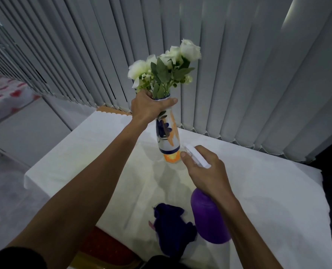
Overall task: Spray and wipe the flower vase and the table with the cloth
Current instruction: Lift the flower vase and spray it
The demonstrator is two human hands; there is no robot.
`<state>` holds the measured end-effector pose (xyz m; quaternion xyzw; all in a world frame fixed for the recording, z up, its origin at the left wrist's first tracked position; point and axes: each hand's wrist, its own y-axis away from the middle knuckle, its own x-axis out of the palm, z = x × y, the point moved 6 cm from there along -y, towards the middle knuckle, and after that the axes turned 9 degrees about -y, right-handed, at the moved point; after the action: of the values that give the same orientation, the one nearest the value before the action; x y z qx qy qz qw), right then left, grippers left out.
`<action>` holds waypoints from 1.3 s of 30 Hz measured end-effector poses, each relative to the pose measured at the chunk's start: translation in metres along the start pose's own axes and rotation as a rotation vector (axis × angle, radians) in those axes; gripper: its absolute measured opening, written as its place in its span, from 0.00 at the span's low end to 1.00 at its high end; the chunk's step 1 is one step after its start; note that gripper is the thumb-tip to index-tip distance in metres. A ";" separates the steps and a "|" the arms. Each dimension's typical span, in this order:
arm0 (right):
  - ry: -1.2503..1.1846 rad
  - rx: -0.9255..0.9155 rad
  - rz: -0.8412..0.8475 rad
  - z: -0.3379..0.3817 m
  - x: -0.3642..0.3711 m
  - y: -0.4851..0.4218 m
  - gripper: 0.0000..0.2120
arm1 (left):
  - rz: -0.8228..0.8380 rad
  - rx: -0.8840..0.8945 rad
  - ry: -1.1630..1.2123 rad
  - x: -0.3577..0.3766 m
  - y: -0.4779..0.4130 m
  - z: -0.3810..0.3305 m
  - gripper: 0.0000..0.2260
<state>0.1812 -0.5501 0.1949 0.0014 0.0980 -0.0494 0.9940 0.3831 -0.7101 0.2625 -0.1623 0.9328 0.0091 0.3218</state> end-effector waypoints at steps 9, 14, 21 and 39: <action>0.042 0.125 0.007 -0.033 -0.002 0.005 0.12 | 0.032 0.014 0.130 -0.009 -0.006 -0.002 0.30; -0.053 0.050 -0.037 -0.006 -0.009 -0.014 0.12 | 0.182 0.056 0.226 -0.003 -0.007 0.000 0.24; -0.106 0.107 -0.048 -0.012 -0.017 -0.021 0.13 | 0.303 0.105 0.446 0.003 -0.005 0.003 0.15; -0.235 0.152 0.052 0.001 -0.019 -0.018 0.14 | 0.774 0.198 0.649 0.001 0.005 -0.023 0.44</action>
<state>0.1608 -0.5659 0.1997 0.0737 -0.0230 -0.0305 0.9965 0.3672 -0.7081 0.2801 0.2316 0.9727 -0.0115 0.0026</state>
